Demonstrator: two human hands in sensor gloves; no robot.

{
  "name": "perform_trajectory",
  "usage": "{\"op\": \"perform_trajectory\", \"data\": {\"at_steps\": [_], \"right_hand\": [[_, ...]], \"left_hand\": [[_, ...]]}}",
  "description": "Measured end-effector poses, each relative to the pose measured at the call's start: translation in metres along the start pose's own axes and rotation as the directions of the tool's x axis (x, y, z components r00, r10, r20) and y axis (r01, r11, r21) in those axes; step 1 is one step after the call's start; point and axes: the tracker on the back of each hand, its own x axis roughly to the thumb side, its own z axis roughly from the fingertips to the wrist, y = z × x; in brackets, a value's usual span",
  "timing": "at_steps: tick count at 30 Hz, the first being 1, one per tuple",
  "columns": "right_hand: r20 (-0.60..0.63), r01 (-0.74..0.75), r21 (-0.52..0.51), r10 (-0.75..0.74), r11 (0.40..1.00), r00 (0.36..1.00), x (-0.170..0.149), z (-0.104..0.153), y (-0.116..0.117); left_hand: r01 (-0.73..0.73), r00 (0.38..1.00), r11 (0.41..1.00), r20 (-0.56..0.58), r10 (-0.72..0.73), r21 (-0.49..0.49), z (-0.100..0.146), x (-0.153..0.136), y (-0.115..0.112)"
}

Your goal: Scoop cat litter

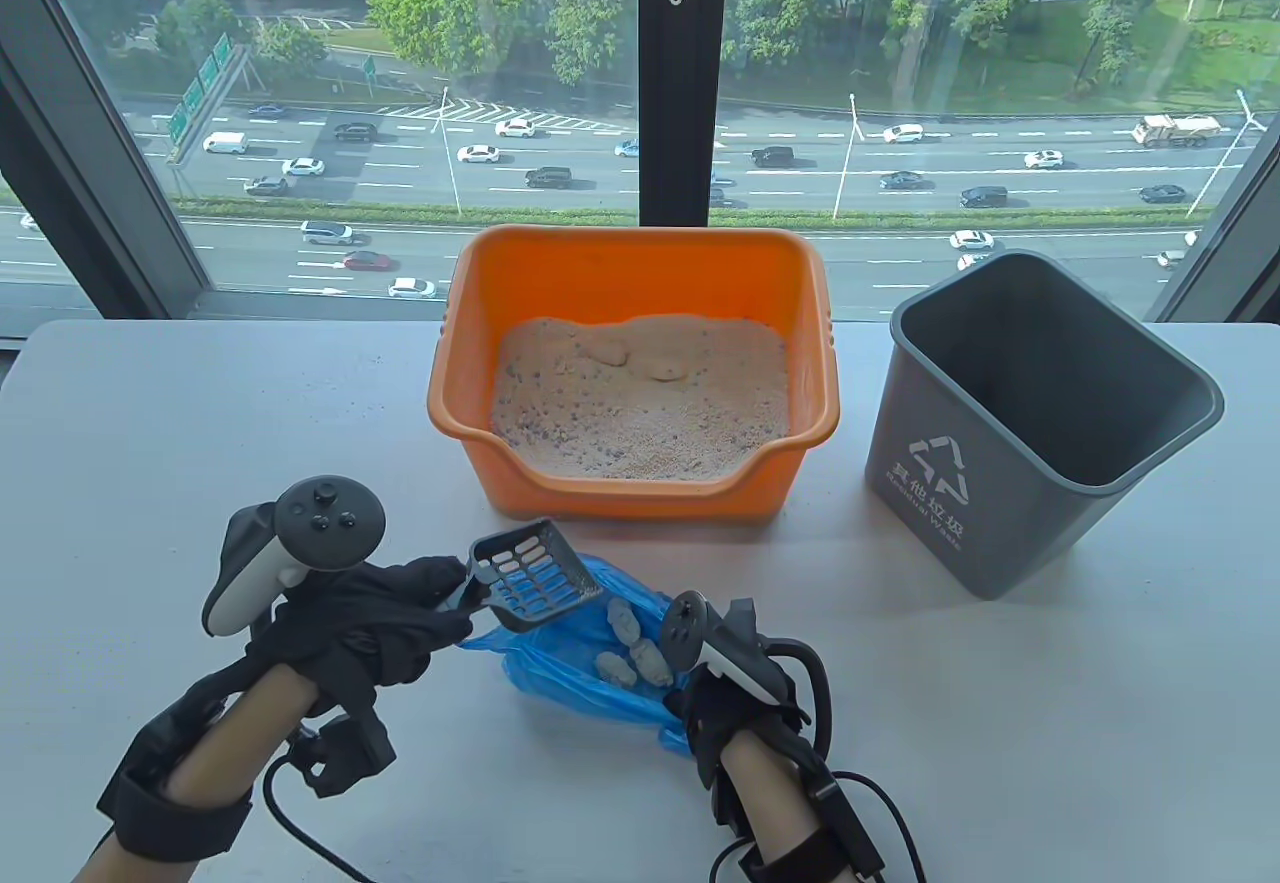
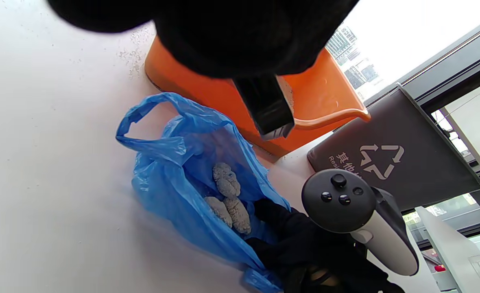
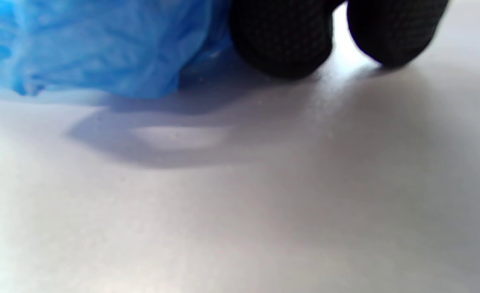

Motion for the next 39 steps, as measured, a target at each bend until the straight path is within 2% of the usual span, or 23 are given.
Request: {"op": "perform_trajectory", "data": {"at_steps": [3,10,14,18,21,24,32,35,39], "right_hand": [[0.000,0.000,0.000,0.000,1.000,1.000,0.000,0.000,0.000],[0.003,0.005,0.000,-0.005,1.000,1.000,0.000,0.000,0.000],[0.004,0.009,0.001,-0.009,1.000,1.000,0.000,0.000,0.000],[0.006,0.012,0.002,-0.013,1.000,1.000,0.000,-0.001,0.000],[0.009,0.015,0.004,-0.015,1.000,1.000,0.000,-0.001,0.000],[0.011,0.017,0.005,-0.017,1.000,1.000,0.000,-0.001,0.000],[0.012,0.010,0.002,-0.010,1.000,1.000,0.000,-0.001,0.000],[0.012,0.009,0.001,-0.009,1.000,1.000,0.000,-0.001,0.000],[0.011,0.009,0.001,-0.009,1.000,1.000,0.000,-0.001,0.000]], "left_hand": [[-0.024,1.000,0.997,0.015,0.023,0.069,-0.032,0.018,0.004],[0.008,0.995,0.997,-0.095,-0.001,0.074,-0.124,0.055,-0.007],[-0.025,0.977,0.997,-0.211,0.040,0.076,-0.182,0.062,-0.020],[-0.026,0.941,0.996,-0.335,0.055,0.089,-0.225,0.064,-0.027],[-0.038,0.921,0.994,-0.383,0.074,0.101,-0.248,0.061,-0.028],[-0.106,0.918,0.989,-0.372,0.136,0.098,-0.267,0.058,-0.029],[-0.128,0.929,0.988,-0.339,0.148,0.080,-0.300,0.059,-0.035],[-0.108,0.943,0.989,-0.305,0.136,0.105,-0.299,0.060,-0.036],[-0.136,0.965,0.982,-0.206,0.162,0.132,-0.278,0.064,-0.028]]}}
